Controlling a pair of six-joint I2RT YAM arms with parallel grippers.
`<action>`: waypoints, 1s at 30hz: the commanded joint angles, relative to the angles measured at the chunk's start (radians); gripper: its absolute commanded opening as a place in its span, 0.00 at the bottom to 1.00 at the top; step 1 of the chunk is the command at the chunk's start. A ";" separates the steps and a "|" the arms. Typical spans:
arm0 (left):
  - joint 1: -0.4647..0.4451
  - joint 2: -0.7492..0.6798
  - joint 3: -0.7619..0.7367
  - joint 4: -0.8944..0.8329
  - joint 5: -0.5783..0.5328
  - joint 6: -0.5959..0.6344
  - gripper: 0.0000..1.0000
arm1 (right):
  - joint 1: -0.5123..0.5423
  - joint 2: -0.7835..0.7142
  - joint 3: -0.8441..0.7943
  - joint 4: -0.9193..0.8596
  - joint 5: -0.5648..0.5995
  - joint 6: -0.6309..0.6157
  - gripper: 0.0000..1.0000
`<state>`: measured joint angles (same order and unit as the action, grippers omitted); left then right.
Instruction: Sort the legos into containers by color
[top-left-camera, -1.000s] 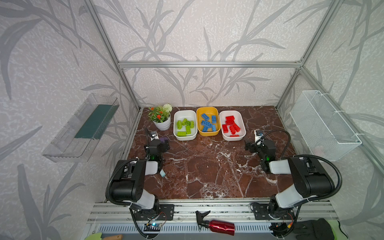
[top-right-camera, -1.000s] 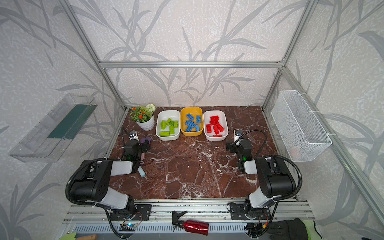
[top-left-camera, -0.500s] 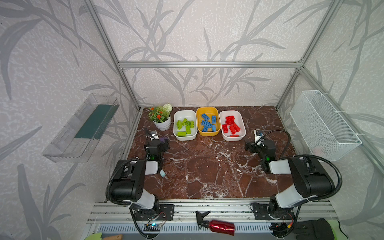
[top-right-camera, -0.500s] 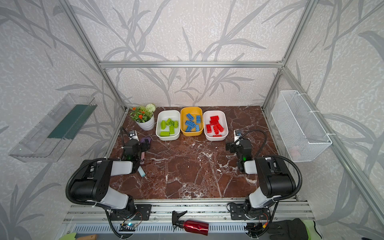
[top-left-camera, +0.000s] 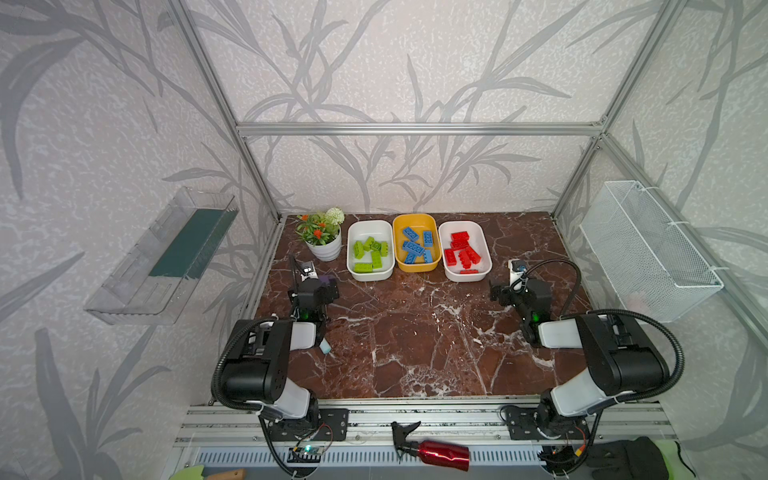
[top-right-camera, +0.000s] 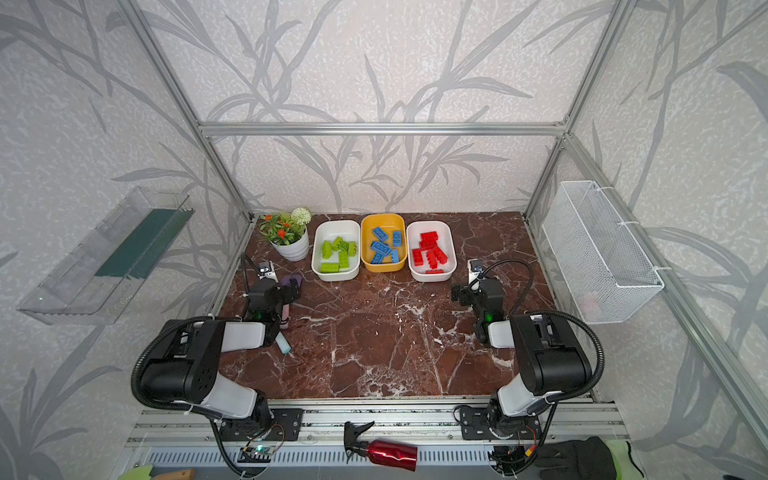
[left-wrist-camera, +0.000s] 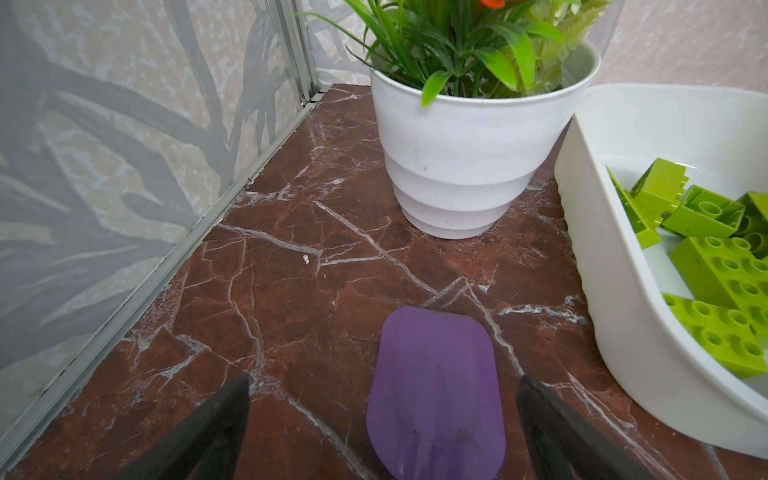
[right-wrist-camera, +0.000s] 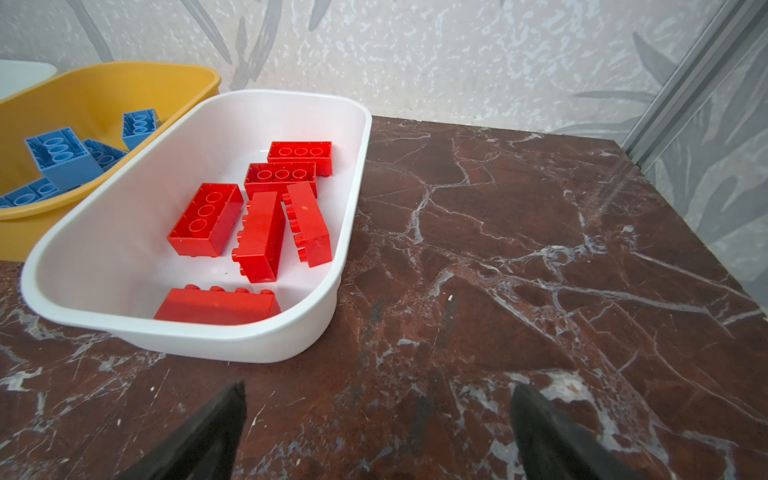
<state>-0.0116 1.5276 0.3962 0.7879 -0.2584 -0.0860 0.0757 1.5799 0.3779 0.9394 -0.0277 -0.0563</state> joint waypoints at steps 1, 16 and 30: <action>0.005 -0.008 0.016 0.003 0.006 0.013 0.99 | 0.009 -0.018 -0.022 0.056 0.007 0.000 0.99; 0.005 -0.007 0.016 0.004 0.006 0.013 0.99 | 0.024 0.005 -0.005 0.040 0.057 -0.016 0.99; 0.005 -0.007 0.016 0.004 0.005 0.012 0.99 | 0.024 0.005 -0.004 0.039 0.054 -0.022 0.99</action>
<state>-0.0116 1.5276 0.3977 0.7856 -0.2584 -0.0860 0.0982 1.5780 0.3580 0.9596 0.0181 -0.0723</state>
